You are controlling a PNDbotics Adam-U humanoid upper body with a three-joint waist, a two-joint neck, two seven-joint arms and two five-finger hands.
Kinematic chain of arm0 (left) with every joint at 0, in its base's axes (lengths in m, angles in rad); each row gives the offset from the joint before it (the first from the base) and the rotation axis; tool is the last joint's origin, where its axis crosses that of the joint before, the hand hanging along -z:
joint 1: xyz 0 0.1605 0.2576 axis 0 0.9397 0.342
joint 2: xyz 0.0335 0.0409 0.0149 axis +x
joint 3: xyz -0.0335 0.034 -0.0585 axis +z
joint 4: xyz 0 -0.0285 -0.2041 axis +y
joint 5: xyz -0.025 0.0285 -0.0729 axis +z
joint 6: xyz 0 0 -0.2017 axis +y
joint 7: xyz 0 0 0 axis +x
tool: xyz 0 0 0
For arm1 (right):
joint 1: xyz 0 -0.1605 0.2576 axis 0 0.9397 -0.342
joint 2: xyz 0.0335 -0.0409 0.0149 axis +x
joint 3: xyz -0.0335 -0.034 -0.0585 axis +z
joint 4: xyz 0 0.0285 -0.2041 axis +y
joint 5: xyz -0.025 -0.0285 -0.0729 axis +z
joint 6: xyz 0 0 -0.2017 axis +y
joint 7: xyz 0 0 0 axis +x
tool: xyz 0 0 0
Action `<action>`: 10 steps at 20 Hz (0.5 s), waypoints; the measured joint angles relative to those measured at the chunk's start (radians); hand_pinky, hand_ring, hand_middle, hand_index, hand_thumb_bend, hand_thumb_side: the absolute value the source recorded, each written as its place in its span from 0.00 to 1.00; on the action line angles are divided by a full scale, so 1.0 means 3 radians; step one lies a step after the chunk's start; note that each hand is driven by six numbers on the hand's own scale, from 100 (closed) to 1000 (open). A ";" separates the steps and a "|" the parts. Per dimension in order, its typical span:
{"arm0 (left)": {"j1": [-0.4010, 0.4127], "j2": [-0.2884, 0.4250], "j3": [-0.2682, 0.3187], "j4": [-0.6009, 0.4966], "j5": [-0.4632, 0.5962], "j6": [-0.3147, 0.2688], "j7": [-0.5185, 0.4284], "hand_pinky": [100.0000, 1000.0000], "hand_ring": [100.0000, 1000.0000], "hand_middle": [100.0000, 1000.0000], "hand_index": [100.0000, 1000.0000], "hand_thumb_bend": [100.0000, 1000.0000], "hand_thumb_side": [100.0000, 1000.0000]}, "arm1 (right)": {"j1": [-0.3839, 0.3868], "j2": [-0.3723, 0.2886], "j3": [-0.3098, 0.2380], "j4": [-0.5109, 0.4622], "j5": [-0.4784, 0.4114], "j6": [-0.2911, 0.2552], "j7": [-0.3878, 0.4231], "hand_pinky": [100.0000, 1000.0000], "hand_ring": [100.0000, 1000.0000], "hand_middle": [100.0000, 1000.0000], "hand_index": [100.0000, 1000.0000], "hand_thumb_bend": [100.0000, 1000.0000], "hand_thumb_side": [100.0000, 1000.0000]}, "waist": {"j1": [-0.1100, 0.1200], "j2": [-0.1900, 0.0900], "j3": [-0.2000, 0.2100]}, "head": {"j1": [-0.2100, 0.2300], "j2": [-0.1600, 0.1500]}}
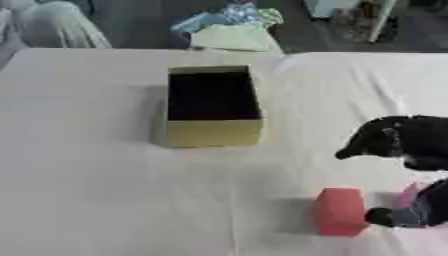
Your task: Pick up objects on the table and place them in the box.
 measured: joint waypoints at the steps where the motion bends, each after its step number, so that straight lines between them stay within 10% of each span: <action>1: 0.0000 0.0000 0.0000 0.0000 0.0000 0.0000 0.0000 0.64 0.65 0.64 0.77 0.38 0.80 | 0.0000 0.0022 0.0008 0.0000 0.0012 0.0029 0.0006 0.86 0.80 0.71 0.90 0.38 0.91 | -0.0001 0.0000 -0.0002 | 0.0000 0.0000; 10: 0.0001 0.0000 0.0000 0.0000 0.0000 0.0001 -0.0001 0.64 0.65 0.64 0.77 0.38 0.80 | 0.0000 0.0123 0.0083 0.0000 0.0039 0.0142 0.0101 0.87 0.82 0.73 0.91 0.38 0.96 | -0.0003 0.0001 -0.0005 | -0.0012 0.0000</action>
